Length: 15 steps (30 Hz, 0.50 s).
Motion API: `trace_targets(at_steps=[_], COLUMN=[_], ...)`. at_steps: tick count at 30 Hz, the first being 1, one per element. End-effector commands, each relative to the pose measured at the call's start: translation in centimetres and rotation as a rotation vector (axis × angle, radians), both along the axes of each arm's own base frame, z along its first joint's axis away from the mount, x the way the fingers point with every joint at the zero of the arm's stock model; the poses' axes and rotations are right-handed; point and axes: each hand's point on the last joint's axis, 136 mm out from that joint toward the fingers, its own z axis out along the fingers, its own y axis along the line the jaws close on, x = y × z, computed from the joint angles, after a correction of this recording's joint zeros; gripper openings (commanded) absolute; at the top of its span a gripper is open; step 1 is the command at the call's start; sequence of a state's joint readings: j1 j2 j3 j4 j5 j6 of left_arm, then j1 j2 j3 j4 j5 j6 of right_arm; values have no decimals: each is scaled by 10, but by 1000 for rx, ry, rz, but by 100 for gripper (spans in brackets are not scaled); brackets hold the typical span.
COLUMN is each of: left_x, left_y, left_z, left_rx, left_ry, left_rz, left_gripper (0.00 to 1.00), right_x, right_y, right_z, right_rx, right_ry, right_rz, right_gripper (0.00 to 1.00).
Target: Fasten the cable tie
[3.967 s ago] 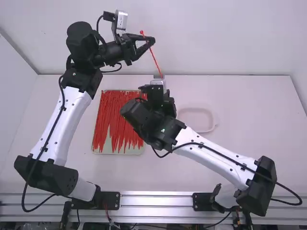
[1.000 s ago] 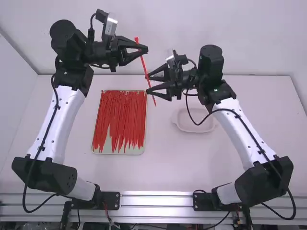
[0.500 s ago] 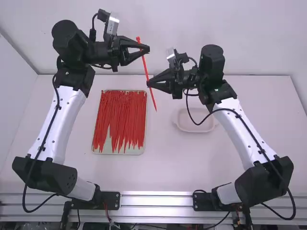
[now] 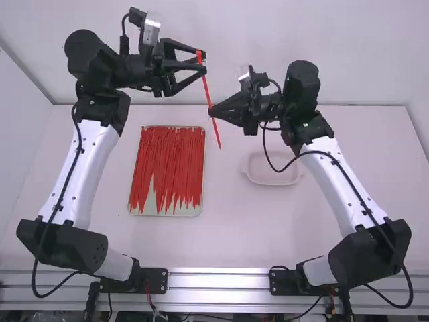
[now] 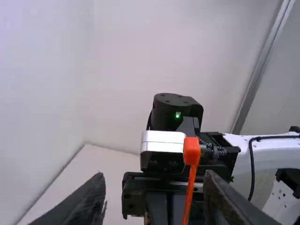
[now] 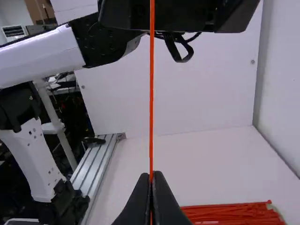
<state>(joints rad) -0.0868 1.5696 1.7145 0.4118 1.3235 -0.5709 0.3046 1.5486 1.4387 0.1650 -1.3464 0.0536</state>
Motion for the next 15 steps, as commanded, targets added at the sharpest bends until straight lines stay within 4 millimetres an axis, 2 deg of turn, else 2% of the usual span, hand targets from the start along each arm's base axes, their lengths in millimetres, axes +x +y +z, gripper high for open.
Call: trace_targets(at_steps=[1, 11, 15], left_x=[1, -6, -3], left_y=[3, 4, 6], left_z=[2, 21, 28], left_rx=[-11, -50, -74], left_ry=[29, -45, -65], left_rz=[-3, 3, 32], left_gripper=[57, 56, 48], right_x=[-1, 6, 3], right_y=[1, 1, 5], right_z=[9, 25, 30], right_rx=[12, 49, 63], right_ry=[-35, -88, -115], right_rz=[3, -41, -33], right_gripper=[0, 0, 0])
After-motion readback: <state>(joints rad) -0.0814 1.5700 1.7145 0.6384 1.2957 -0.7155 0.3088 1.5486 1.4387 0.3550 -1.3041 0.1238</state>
